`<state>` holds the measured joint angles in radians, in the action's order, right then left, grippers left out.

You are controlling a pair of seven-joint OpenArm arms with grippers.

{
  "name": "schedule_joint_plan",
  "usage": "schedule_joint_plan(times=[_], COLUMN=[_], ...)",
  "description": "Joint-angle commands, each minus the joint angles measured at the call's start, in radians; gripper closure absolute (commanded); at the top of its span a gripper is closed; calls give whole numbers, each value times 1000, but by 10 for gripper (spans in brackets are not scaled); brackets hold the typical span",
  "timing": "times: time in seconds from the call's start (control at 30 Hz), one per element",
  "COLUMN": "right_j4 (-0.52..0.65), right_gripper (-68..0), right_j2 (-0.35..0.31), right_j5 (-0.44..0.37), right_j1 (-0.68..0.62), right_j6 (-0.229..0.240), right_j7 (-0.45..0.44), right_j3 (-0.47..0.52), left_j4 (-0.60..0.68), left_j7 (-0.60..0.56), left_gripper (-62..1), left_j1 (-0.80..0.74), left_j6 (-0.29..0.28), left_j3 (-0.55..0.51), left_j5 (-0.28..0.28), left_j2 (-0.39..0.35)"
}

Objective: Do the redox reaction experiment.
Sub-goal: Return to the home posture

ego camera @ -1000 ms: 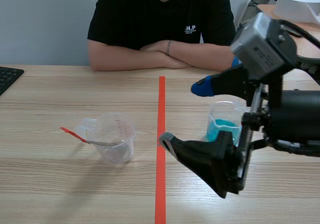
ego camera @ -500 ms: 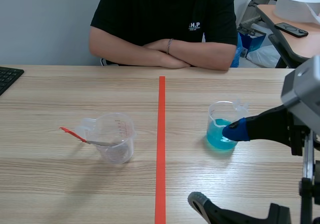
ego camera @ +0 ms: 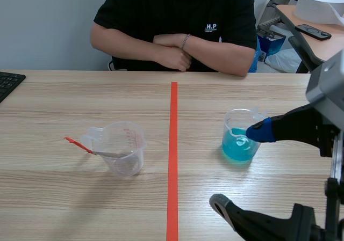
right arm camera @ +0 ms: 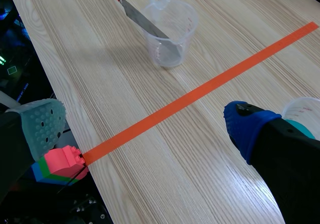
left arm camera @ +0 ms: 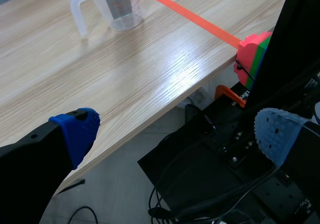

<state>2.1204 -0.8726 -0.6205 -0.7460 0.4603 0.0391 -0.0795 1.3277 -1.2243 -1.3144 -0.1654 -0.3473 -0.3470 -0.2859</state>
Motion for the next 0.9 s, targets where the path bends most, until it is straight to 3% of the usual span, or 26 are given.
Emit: schedule_joint_plan(times=[0.0, 0.77, 0.87], right_j4=[5, 5, 5], right_gripper=[-679, -679, -679], right_j2=[0, 1, 1], right_j5=[-8, -8, -8], right_j1=[12, 14, 15], right_j6=[3, 3, 3], right_j7=[-7, 0, -1], right_j3=[5, 5, 5], left_j4=[9, 9, 17], left_j7=[-21, 10, 8], left_gripper=[-623, -623, -623], left_j1=[-2, -2, -2], left_j6=[-2, -2, -5], left_j3=[-1, -1, -1], left_j5=[12, 13, 71], left_j2=[-3, -3, -3])
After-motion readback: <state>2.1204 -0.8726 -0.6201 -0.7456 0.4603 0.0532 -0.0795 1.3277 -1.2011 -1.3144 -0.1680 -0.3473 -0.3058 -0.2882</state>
